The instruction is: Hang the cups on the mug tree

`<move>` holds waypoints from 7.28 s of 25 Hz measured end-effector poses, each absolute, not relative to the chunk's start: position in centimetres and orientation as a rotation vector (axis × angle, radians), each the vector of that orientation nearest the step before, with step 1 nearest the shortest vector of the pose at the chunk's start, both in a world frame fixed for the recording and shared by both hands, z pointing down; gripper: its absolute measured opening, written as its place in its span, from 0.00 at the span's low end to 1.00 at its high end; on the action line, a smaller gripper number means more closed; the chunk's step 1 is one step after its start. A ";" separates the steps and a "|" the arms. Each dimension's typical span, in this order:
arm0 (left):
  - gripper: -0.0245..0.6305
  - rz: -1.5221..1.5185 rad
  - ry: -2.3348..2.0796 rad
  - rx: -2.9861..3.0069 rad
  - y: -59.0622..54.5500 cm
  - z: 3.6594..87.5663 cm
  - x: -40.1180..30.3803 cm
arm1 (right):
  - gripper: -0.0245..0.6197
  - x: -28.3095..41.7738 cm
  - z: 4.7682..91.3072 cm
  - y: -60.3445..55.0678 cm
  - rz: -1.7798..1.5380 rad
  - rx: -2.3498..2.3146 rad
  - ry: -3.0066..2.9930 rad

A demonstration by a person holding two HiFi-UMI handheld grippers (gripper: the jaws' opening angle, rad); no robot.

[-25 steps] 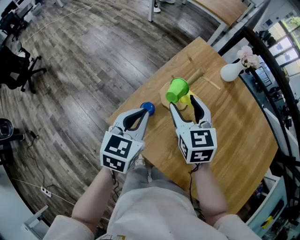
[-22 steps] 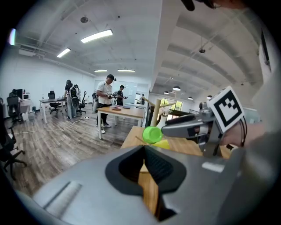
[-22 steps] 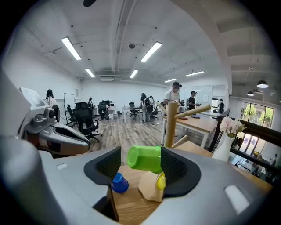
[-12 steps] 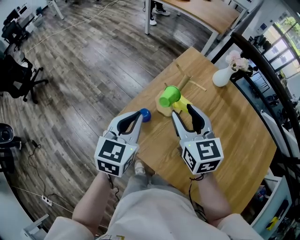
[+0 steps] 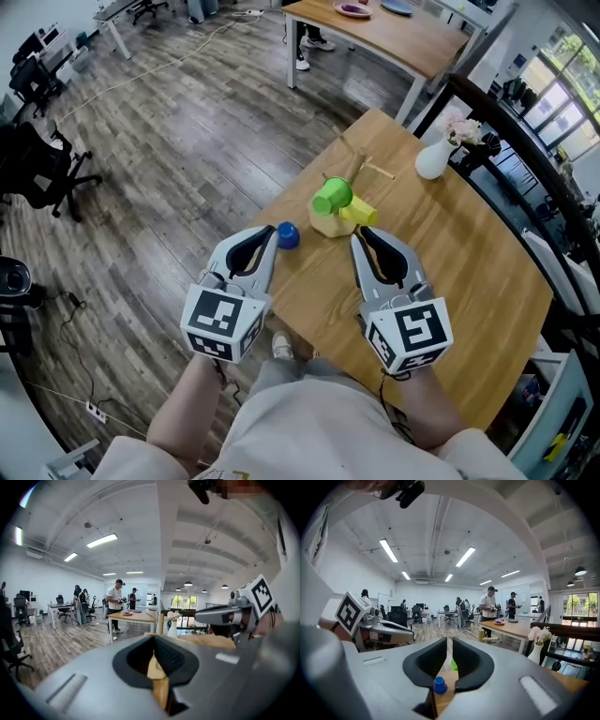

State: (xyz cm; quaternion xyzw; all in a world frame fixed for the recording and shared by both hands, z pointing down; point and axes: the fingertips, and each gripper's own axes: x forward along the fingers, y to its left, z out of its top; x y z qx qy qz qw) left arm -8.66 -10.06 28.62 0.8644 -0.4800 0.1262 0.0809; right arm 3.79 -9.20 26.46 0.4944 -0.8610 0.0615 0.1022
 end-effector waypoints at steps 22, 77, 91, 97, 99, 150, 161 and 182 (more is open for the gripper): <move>0.04 0.380 -1.439 2.603 -3.2 27.4 -8.5 | 0.04 3.3 26.1 -2.9 0.195 1.359 -2.625; 0.04 0.521 -1.380 2.388 -14.4 49.1 -16.9 | 0.43 -9.9 53.0 -17.7 0.432 1.075 -2.361; 0.04 0.550 -1.356 2.366 -15.7 53.7 -17.6 | 0.45 -9.9 58.7 -19.5 0.473 1.085 -2.302; 0.04 0.560 -1.360 2.361 -15.7 53.9 -17.9 | 0.39 -9.8 59.3 -19.8 0.481 1.094 -2.286; 0.04 0.560 -1.365 2.359 -15.7 54.0 -17.9 | 0.39 -9.6 59.4 -20.0 0.480 1.101 -2.280; 0.04 0.376 -1.438 2.526 -6.4 30.7 -7.7 | 0.39 3.1 30.5 -7.2 0.211 1.279 -2.468; 0.04 0.398 -1.344 2.617 -4.7 28.7 -4.2 | 0.39 6.9 28.3 -4.4 0.281 1.374 -2.480; 0.04 0.395 -1.250 2.737 -5.4 26.1 -1.5 | 0.39 8.0 25.0 -5.2 0.155 1.468 -2.470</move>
